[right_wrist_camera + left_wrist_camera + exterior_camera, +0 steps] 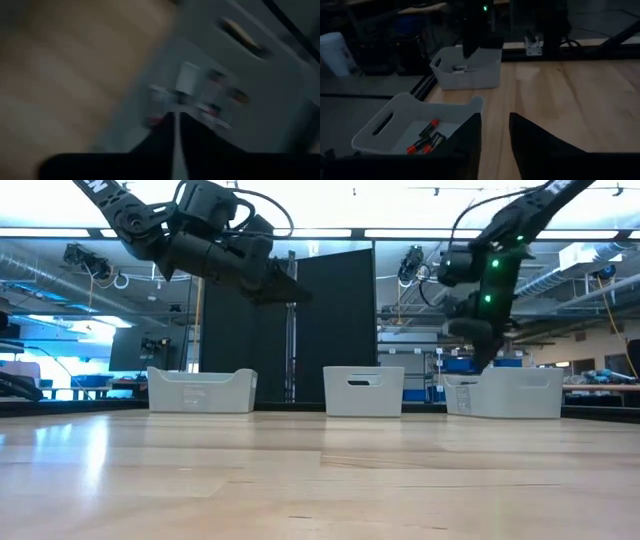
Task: Sort batteries
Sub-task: Put the black brown battery into the left bin
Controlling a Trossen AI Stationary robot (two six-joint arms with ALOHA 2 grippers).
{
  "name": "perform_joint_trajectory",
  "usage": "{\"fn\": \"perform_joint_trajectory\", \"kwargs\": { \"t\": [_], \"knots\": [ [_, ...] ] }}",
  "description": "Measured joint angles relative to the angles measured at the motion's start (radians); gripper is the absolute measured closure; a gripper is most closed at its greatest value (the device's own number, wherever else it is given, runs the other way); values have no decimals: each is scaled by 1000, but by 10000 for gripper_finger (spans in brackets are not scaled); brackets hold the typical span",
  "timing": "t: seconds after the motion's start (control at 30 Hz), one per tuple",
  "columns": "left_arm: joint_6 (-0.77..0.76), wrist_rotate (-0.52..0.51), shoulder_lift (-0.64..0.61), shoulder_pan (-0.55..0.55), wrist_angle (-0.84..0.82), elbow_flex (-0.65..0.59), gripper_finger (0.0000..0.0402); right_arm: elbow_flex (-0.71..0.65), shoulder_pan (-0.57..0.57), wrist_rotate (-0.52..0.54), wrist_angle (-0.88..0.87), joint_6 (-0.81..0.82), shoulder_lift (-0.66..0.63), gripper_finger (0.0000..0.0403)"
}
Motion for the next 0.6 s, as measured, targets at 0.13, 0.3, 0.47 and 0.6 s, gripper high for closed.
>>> {"fn": "perform_joint_trajectory", "kwargs": {
  "t": [0.13,0.3,0.47,0.6],
  "knots": [
    [-23,46,-14,-14,-23,0,331,-109,62,-173,189,-15,-80,386],
    [-100,111,-84,-56,-180,1,390,-220,175,-219,397,7,-161,388],
    [-273,92,-212,-124,-455,52,390,-256,268,-220,560,5,-199,391],
    [-440,-27,-292,-235,-673,78,393,-256,318,-237,660,-29,-196,386]
  ]
}}
